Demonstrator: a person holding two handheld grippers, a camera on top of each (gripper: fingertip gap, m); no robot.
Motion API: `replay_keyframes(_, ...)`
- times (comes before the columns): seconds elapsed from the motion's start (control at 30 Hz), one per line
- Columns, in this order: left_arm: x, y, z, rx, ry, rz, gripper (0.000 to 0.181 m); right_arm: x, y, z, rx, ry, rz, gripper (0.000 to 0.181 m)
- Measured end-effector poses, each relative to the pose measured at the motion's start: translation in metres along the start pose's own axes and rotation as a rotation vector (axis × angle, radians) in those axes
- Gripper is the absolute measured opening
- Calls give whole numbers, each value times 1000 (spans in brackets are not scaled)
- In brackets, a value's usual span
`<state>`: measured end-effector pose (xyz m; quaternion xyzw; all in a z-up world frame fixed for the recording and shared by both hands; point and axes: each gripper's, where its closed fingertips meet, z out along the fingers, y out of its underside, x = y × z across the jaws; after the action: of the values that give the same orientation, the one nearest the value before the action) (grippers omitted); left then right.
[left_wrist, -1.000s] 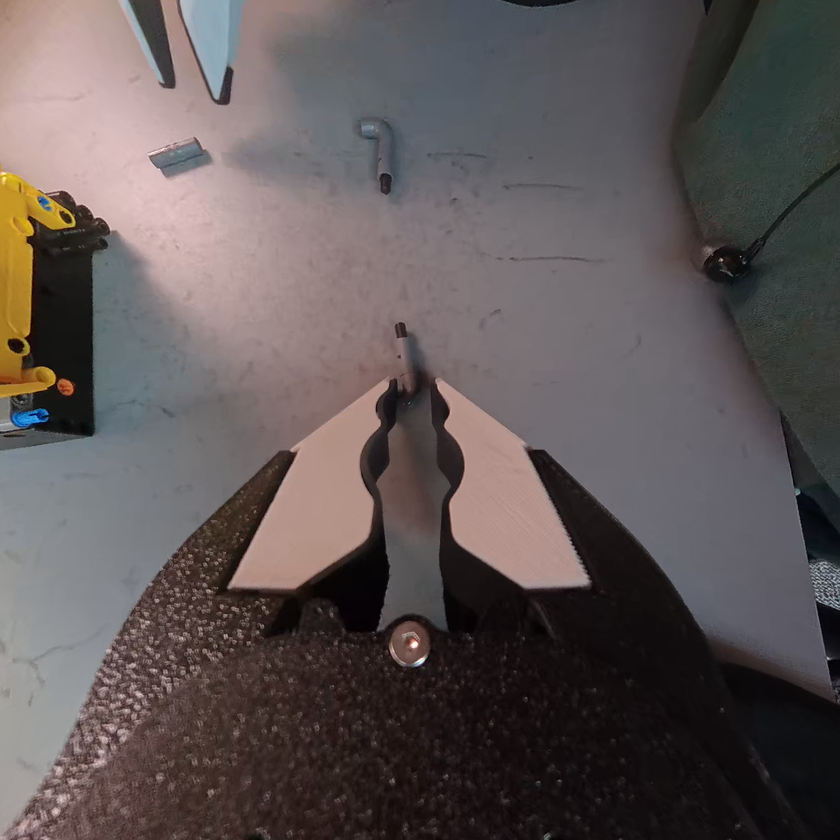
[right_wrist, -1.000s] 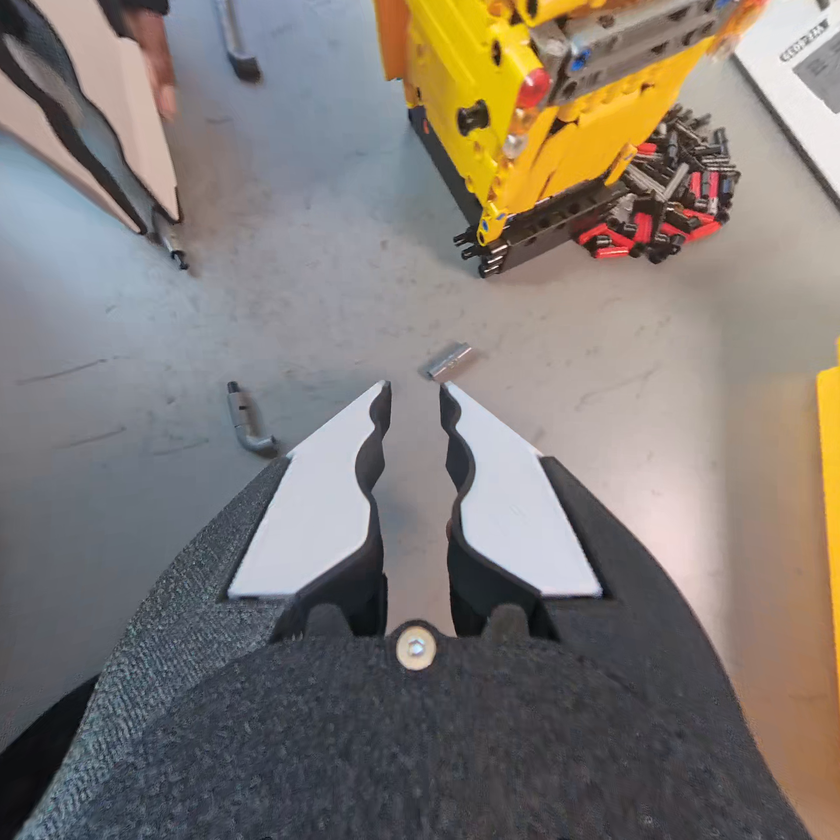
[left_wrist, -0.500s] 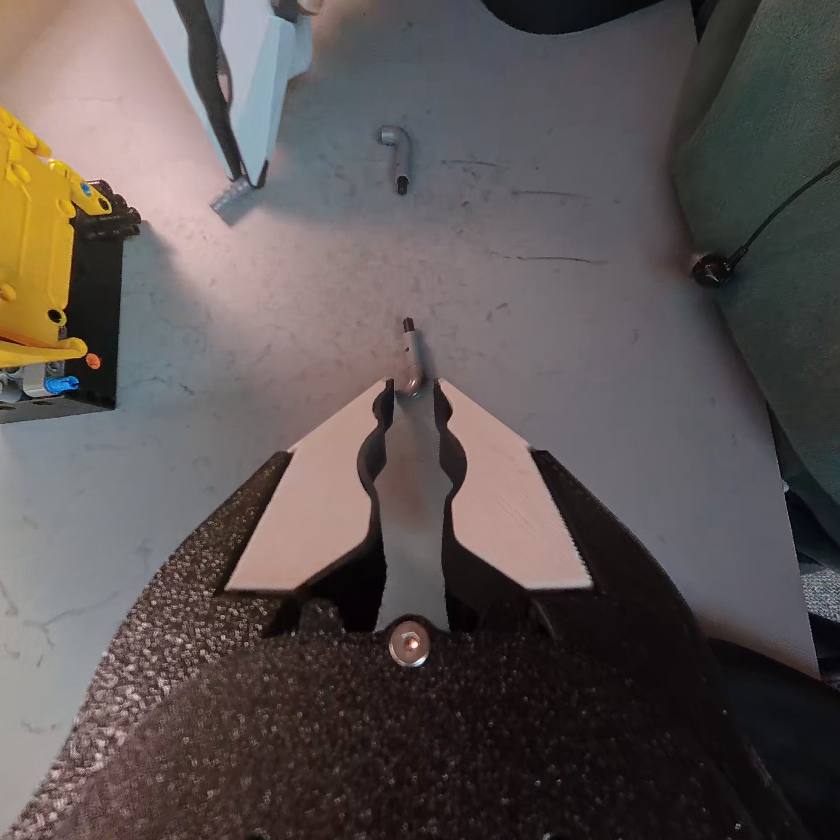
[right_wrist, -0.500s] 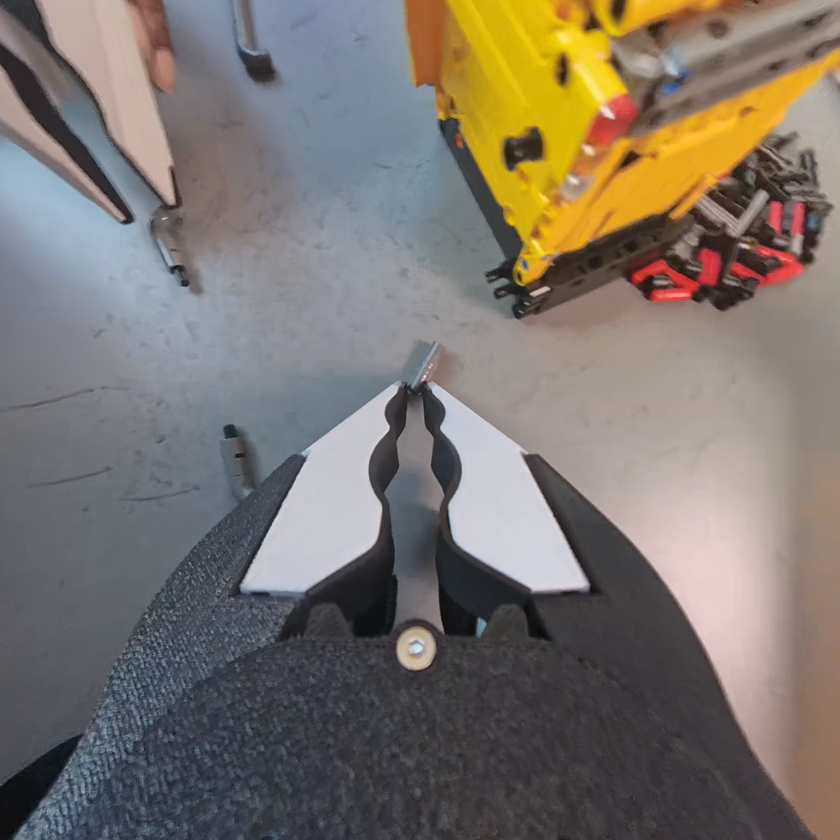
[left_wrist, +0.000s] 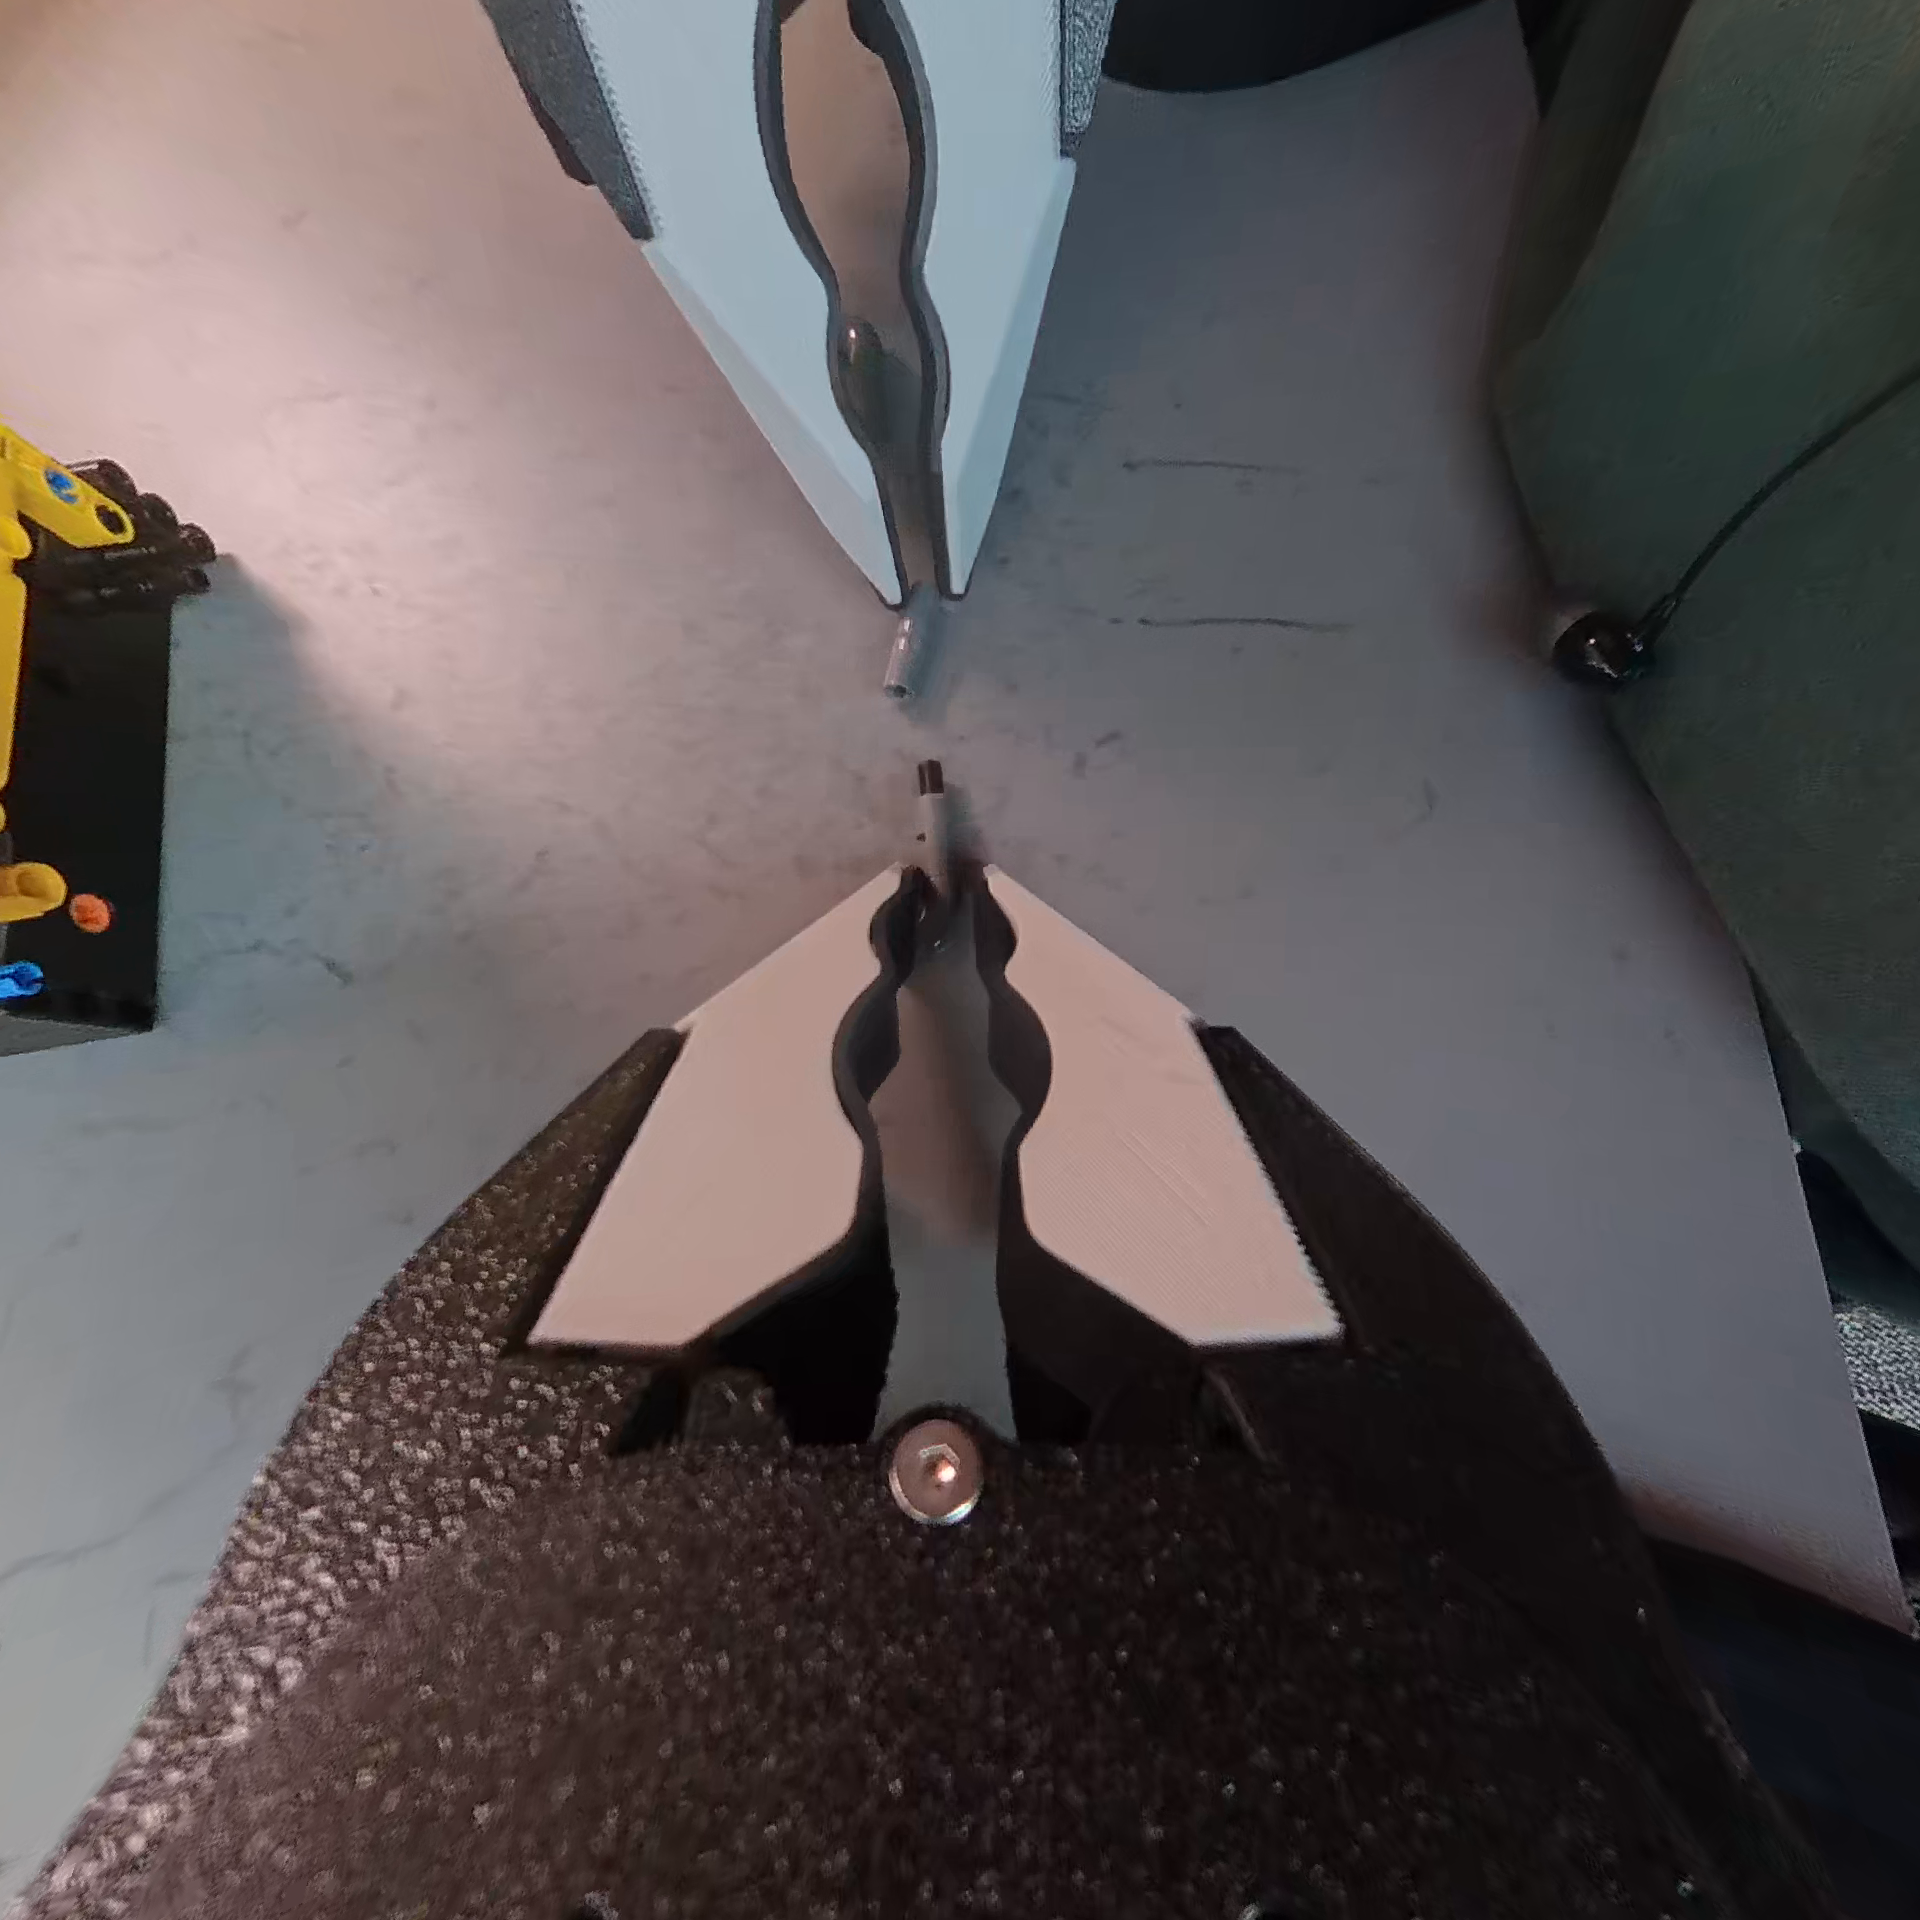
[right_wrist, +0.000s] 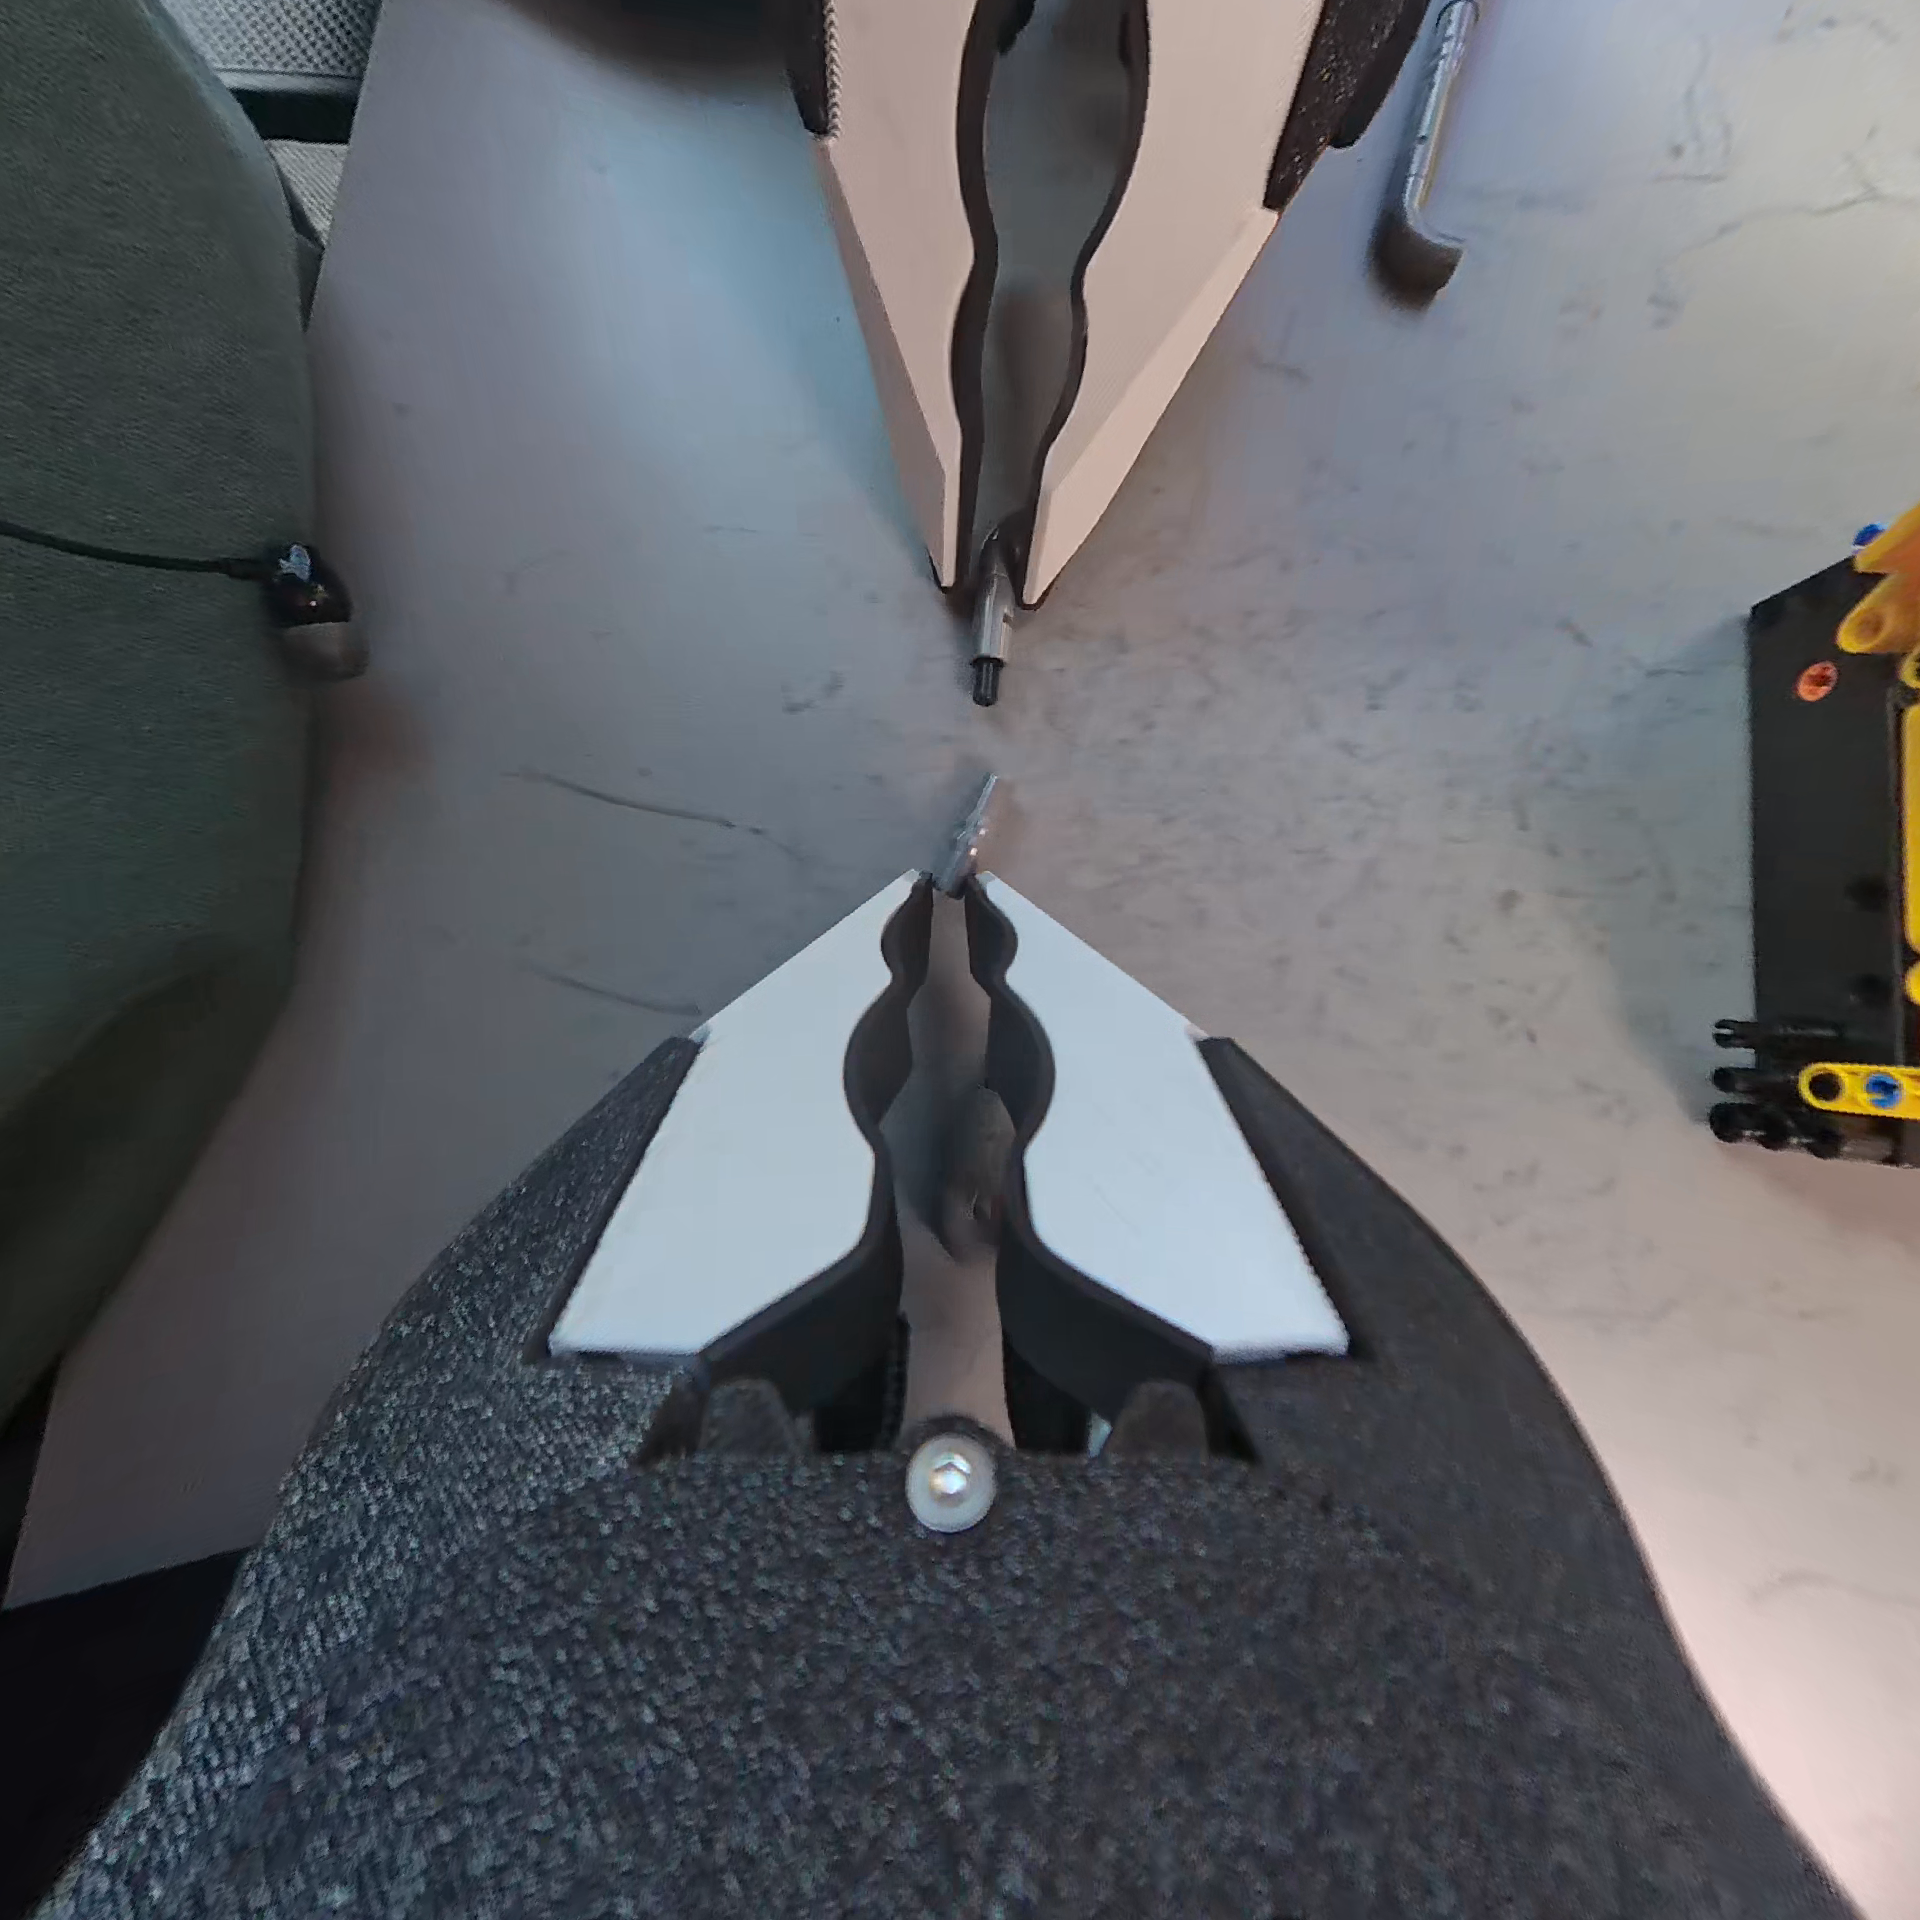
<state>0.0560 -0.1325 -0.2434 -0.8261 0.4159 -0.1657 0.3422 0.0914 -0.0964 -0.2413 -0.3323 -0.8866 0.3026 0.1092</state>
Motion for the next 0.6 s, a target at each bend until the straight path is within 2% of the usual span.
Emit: replay_keyframes(0.6,-2,0,-3,12,-3,-3,12,0,-5,4,30,14,-51,15)
